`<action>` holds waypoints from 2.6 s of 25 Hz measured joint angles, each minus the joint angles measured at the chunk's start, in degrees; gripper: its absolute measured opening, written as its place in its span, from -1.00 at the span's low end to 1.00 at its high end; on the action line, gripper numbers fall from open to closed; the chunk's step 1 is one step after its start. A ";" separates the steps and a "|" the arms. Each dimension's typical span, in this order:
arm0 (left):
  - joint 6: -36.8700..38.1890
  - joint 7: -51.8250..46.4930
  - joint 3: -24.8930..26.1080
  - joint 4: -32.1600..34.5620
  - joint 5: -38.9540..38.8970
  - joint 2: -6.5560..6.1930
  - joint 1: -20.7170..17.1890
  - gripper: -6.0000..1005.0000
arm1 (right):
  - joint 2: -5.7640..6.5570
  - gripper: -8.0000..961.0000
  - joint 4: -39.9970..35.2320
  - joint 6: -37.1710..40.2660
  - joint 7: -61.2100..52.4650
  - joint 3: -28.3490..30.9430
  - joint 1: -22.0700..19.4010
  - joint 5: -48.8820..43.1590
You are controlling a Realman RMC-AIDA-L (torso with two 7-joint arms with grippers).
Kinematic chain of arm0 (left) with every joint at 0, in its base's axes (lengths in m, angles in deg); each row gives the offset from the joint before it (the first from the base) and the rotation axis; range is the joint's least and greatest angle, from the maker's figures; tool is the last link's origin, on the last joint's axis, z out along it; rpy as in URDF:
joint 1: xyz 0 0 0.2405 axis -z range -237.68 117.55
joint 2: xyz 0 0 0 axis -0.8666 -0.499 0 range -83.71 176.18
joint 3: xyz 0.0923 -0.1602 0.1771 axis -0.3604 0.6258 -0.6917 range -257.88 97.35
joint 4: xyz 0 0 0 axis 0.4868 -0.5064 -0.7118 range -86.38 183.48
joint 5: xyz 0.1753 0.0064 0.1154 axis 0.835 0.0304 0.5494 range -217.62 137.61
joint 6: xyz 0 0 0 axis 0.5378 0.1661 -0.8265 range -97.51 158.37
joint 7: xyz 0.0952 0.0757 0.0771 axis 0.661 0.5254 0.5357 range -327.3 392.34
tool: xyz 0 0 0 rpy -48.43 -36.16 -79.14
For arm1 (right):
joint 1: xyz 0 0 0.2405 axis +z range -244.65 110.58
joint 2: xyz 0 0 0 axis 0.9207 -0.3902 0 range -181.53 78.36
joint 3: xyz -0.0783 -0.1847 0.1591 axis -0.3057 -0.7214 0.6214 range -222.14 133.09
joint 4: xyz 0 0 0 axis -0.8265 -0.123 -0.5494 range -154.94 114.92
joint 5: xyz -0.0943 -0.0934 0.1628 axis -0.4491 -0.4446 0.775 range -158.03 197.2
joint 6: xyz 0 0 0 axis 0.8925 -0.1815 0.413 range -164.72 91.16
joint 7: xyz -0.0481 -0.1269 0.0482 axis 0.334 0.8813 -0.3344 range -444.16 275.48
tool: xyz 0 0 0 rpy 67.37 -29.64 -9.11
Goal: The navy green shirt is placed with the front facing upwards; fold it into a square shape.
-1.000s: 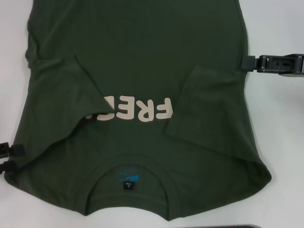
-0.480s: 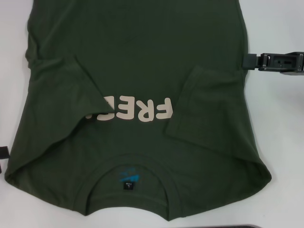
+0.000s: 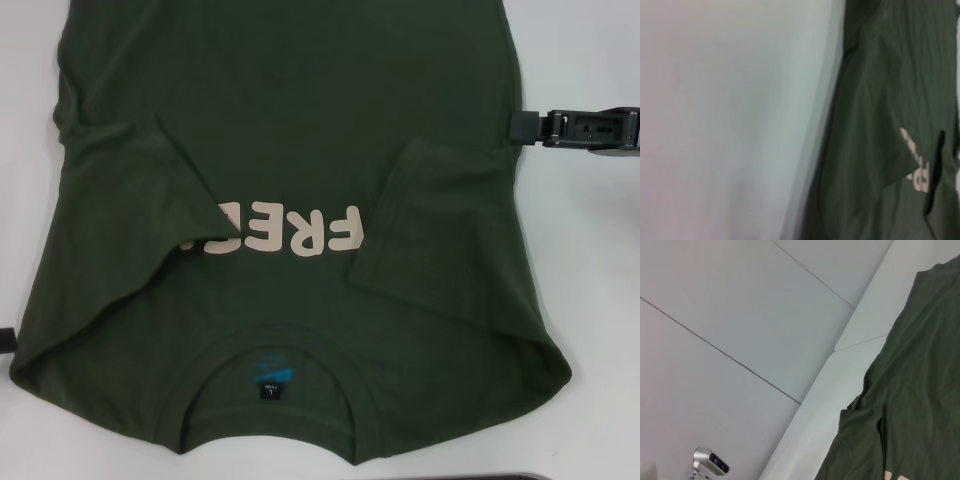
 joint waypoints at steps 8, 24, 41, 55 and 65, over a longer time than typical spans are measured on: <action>-1.51 -0.06 0.01 -0.38 0.61 0.24 0.17 0.47 | 0.00 0.65 0.13 0.00 0.00 0.00 0.08 0.03; -3.47 -0.85 0.03 -0.52 3.16 1.35 0.84 0.47 | -0.02 0.65 0.46 0.00 0.00 0.00 -0.31 -0.03; -4.72 -0.85 -0.63 -1.91 3.61 1.82 2.24 0.46 | -0.03 0.65 0.46 0.00 0.01 -0.18 -0.25 -0.24; -5.05 -1.19 -0.43 -1.71 3.60 1.31 2.33 0.46 | 0.00 0.65 0.55 0.00 0.00 -0.11 0.05 -0.24; -5.43 -1.00 -0.66 -1.81 3.59 1.42 3.00 0.47 | -0.08 0.65 0.55 0.00 -0.21 -0.24 0.09 -0.24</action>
